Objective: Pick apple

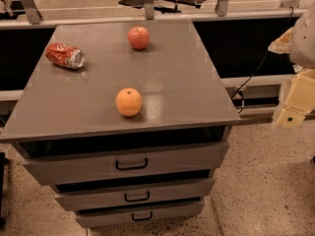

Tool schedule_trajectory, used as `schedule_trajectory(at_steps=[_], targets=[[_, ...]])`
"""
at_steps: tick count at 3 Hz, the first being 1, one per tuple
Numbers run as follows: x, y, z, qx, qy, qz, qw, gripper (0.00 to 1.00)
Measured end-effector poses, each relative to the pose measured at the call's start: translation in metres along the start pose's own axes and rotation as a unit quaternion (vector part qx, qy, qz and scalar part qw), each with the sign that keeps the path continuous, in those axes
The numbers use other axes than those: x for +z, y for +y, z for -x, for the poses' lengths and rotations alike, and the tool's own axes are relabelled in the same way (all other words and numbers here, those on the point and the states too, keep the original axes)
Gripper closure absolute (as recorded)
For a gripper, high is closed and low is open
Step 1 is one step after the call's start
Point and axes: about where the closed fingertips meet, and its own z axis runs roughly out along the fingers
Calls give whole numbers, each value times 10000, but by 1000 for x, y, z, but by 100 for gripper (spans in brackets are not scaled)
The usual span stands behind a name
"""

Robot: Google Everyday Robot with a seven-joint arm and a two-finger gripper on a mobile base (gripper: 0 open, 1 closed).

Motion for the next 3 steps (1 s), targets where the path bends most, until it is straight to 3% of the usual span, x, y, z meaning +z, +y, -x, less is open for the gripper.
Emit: schedule_trajectory(at_steps=[1,2,3], targets=[[0,0,0,0,0,-1,10000,0],[17,-22,9,-27,-268,-29,9996,0],[48,-63,29,-78,-717,-94,9974,0]])
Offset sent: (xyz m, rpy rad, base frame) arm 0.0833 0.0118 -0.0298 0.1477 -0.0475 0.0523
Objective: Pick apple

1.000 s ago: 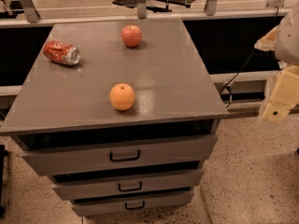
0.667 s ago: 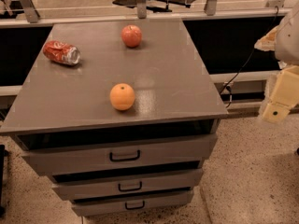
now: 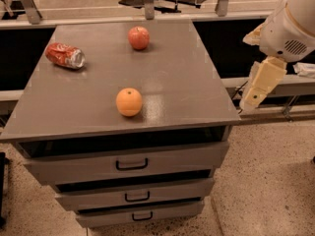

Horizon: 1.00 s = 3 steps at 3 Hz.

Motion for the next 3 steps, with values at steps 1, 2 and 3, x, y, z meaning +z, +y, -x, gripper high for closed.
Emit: schedule_trajectory(at_steps=[1,2,3], targets=[[30,-45,28,-172,-444,-192,9987,0],[50,-79,53,-196,-717,-344,9966,0],[51,-79,53,-197,-717,-344,9966,0]])
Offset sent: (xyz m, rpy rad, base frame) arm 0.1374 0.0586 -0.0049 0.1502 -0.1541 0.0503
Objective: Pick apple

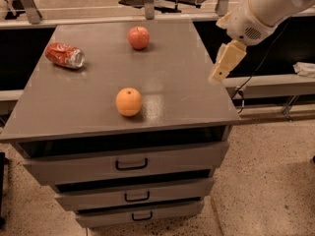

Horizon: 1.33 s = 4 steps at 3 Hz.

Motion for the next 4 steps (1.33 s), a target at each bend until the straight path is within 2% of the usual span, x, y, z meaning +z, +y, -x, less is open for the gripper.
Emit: schedule_trajectory(at_steps=[1,2,3,4], targets=[[23,-8,10,168,-210,10,9996,0],[68,-37,39,329,-753,8,9966,0],[110,-69,68,492,-1341,70,9897,0],[140,-102,98,719,-1914,45,9789,0]])
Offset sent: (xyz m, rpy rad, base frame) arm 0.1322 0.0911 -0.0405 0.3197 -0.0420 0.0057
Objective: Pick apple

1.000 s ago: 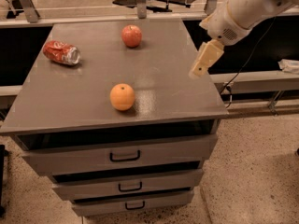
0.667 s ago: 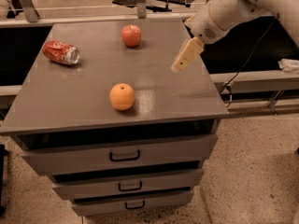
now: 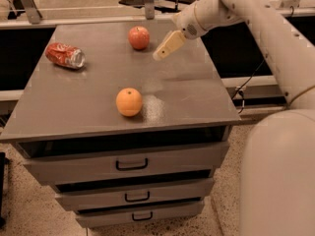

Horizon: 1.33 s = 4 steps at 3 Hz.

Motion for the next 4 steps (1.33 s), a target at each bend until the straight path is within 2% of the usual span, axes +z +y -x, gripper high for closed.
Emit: schedule_trajectory(at_steps=[1,2,3,4], targets=[[31,-22,9,298,-299,-141,9990,0],[56,-43,11,782,-404,-501,9949,0],[82,-49,13,1300,-516,-644,9881,0],[103,-48,22,1603,-684,-596,9829,0]])
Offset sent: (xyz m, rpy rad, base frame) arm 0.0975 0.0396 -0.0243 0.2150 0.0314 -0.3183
